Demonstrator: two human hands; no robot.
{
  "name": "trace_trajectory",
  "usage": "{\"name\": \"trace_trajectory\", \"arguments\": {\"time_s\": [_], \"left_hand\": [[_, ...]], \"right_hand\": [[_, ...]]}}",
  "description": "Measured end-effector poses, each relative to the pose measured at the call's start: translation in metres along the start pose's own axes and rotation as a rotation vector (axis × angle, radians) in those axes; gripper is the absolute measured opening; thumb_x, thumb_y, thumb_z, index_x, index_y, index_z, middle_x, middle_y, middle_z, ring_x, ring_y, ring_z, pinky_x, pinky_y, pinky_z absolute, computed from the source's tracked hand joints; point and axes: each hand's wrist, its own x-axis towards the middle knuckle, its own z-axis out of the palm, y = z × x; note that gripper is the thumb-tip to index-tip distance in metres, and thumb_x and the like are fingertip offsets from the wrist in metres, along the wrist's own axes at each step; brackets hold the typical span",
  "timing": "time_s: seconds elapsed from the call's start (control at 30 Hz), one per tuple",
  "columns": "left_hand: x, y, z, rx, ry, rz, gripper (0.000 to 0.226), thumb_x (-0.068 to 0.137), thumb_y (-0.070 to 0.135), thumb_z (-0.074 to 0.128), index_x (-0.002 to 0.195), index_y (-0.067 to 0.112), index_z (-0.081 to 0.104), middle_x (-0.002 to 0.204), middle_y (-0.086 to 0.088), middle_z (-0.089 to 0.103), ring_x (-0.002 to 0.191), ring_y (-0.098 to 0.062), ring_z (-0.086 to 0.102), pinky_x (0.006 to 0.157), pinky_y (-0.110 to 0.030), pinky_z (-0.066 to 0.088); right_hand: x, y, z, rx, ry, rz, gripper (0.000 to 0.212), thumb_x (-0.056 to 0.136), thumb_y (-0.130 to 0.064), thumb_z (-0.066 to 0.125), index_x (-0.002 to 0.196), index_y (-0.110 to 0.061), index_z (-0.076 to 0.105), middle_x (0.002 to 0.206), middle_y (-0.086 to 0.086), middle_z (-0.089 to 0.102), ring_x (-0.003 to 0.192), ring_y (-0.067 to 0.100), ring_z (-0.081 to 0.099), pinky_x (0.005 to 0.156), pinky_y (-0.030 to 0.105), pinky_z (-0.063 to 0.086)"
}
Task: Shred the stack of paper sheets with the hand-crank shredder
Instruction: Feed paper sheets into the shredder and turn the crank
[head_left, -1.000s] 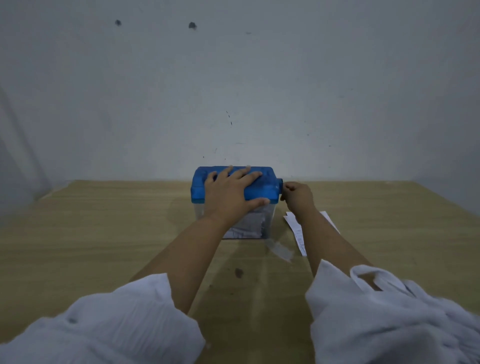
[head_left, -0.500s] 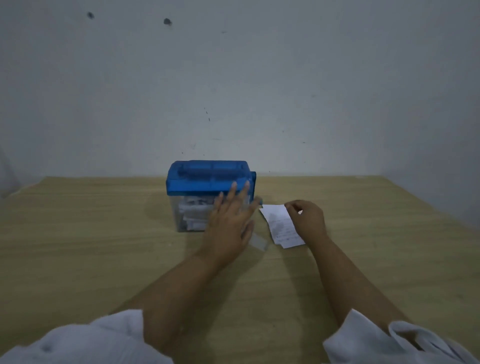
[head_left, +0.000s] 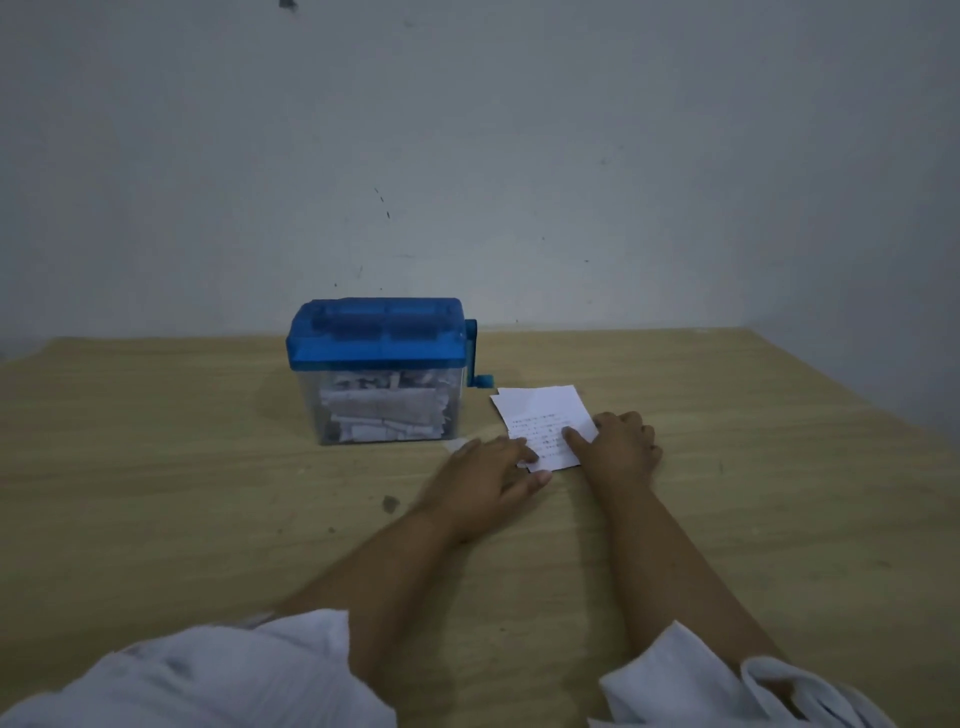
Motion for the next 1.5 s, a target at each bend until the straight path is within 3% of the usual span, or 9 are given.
{"name": "trace_trajectory", "arguments": {"time_s": [0.17,0.5,0.8,0.9,1.07,1.13,1.27,1.37,1.5], "left_hand": [[-0.001,-0.002,0.001,0.002,-0.032,-0.006,0.046,0.094,0.051,0.042,0.135,0.03,0.049,0.148,0.008,0.039,0.135,-0.007,0.034,0.109,-0.028,0.025],[-0.003,0.001,-0.001,0.015,-0.079,-0.024,0.048,0.095,0.051,0.041,0.139,0.033,0.043,0.153,0.008,0.029,0.139,-0.008,0.028,0.111,-0.028,0.023],[-0.001,0.0,0.0,0.006,-0.102,-0.059,0.051,0.095,0.053,0.04,0.141,0.033,0.039,0.155,0.007,0.025,0.141,-0.011,0.024,0.111,-0.03,0.024],[-0.003,0.001,-0.001,-0.02,0.028,0.001,0.046,0.095,0.045,0.045,0.137,0.025,0.046,0.15,0.005,0.036,0.138,-0.01,0.029,0.108,-0.026,0.027],[-0.012,0.003,-0.009,-0.277,0.413,0.043,0.019,0.094,0.023,0.055,0.111,0.014,0.056,0.11,0.003,0.058,0.105,-0.01,0.053,0.082,-0.009,0.036],[-0.016,0.008,-0.017,-0.435,0.462,0.0,0.016,0.094,0.025,0.055,0.108,0.019,0.051,0.103,0.009,0.055,0.098,-0.006,0.054,0.079,-0.01,0.041],[-0.019,0.021,-0.054,-0.789,0.461,-0.048,0.029,0.093,0.033,0.053,0.119,0.028,0.04,0.101,0.005,0.058,0.091,-0.003,0.058,0.077,-0.015,0.049],[-0.015,0.015,-0.086,-0.826,0.471,-0.108,0.034,0.091,0.03,0.057,0.121,0.03,0.041,0.1,-0.001,0.064,0.091,-0.012,0.062,0.079,-0.023,0.051],[-0.015,-0.014,-0.123,-0.714,0.547,-0.164,0.011,0.089,0.009,0.063,0.097,0.017,0.063,0.097,-0.006,0.064,0.094,-0.022,0.062,0.078,-0.029,0.052]], "right_hand": [[0.002,0.003,-0.001,0.189,0.06,0.008,0.037,0.085,-0.035,0.065,0.116,-0.015,0.059,0.123,0.007,0.054,0.117,0.026,0.046,0.097,0.036,0.028],[0.002,-0.001,-0.004,0.141,0.215,0.04,0.014,0.088,-0.027,0.061,0.09,-0.016,0.069,0.098,0.001,0.069,0.101,0.024,0.055,0.087,0.034,0.024],[-0.001,0.0,-0.004,0.193,0.272,-0.05,0.028,0.096,-0.022,0.048,0.112,-0.012,0.068,0.116,0.008,0.061,0.107,0.029,0.051,0.088,0.035,0.029],[-0.006,-0.003,-0.006,0.456,0.358,-0.064,0.025,0.095,-0.014,0.048,0.102,0.001,0.066,0.099,0.016,0.065,0.087,0.027,0.058,0.069,0.028,0.035],[-0.015,-0.026,-0.026,0.818,0.425,0.056,0.02,0.095,-0.008,0.045,0.084,0.004,0.056,0.075,0.005,0.051,0.063,0.014,0.044,0.048,0.018,0.03],[-0.019,-0.039,-0.035,0.963,0.416,0.078,0.018,0.095,-0.009,0.047,0.08,-0.002,0.054,0.069,-0.001,0.049,0.06,0.006,0.043,0.049,0.014,0.033],[-0.023,-0.065,-0.041,1.164,0.335,0.096,0.02,0.093,-0.014,0.051,0.076,-0.004,0.057,0.07,0.002,0.056,0.067,0.016,0.051,0.062,0.028,0.041],[-0.031,-0.094,-0.045,1.202,0.238,0.037,0.018,0.094,-0.014,0.05,0.081,-0.005,0.06,0.079,0.006,0.061,0.071,0.017,0.054,0.064,0.029,0.044],[-0.041,-0.135,-0.048,1.14,0.094,-0.058,0.018,0.094,-0.016,0.052,0.101,-0.002,0.061,0.092,0.008,0.062,0.077,0.017,0.056,0.059,0.022,0.044]]}}
